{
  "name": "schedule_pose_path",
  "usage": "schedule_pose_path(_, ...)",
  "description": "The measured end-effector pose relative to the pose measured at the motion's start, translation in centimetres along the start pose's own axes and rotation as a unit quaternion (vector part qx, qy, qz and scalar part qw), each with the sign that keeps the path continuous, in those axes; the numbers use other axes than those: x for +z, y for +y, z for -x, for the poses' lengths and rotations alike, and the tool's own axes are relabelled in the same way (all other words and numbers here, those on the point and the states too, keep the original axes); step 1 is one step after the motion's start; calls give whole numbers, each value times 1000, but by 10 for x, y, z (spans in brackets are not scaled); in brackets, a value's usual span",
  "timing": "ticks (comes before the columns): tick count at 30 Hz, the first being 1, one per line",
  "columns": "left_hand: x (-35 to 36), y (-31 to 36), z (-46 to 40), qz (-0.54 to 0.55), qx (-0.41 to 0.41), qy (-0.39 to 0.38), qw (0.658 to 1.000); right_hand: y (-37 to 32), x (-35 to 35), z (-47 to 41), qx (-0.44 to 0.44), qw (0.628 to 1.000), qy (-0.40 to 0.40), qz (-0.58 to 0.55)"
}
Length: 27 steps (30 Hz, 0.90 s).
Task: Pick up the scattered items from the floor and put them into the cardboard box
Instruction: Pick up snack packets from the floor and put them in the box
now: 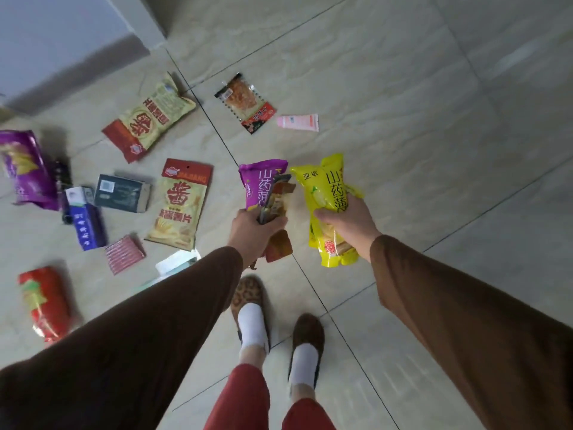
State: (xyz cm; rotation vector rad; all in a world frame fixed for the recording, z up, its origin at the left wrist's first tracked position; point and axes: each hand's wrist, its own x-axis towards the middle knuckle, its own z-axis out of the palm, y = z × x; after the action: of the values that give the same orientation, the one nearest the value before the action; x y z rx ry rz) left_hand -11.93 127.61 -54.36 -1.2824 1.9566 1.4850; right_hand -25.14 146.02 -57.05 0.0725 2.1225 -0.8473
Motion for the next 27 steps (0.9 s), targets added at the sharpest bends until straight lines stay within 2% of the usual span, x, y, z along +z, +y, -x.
schedule_pose_path(3, -27, -28, 42, 58, -27, 0, 998, -15, 25, 46, -30, 999, -18, 7)
schedule_pose_path(10, -90, -96, 137, 162, -61, 54, 983, -50, 91, 158, -78, 994, -67, 31)
schedule_pose_path(16, -159, -158, 205, 232, -51, 71, 969, -82, 169, 227, -94, 989, -85, 77)
schedule_pose_path(23, -292, -265, 259, 311, -45, 86, 945, -139, 321, 298, -128, 976, -101, 144)
schedule_pose_path(27, -384, -342, 287, 301, -50, 86, 948, -181, 419, 361, -136, 973, -120, 145)
